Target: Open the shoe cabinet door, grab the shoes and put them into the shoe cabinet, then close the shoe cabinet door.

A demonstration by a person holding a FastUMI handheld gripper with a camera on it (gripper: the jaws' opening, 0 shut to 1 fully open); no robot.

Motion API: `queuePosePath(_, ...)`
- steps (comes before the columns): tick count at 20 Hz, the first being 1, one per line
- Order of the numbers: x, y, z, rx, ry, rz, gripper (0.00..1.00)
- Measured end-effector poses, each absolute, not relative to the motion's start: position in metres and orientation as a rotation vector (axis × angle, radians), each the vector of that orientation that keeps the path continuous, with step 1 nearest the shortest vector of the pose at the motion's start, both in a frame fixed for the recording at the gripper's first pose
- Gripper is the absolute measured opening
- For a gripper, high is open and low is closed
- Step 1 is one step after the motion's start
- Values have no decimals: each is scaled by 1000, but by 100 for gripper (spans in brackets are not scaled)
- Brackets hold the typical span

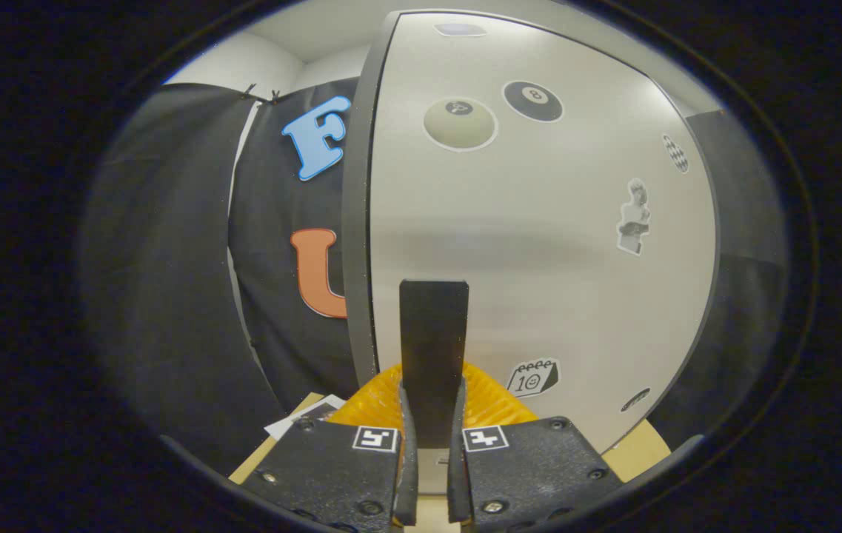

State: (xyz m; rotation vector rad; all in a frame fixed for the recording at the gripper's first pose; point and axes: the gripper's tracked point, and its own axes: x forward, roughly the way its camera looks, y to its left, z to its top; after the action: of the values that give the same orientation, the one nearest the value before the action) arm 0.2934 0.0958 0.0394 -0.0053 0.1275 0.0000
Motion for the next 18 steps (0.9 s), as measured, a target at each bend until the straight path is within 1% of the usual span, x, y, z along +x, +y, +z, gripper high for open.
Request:
queuePosePath(4, 281, 96, 38, 6, 146, 34, 16)
queuePosePath(11, 229, 92, 41, 12, 146, 109, 16)
queuePosePath(18, 185, 68, 38, 24, 138, 134, 16)
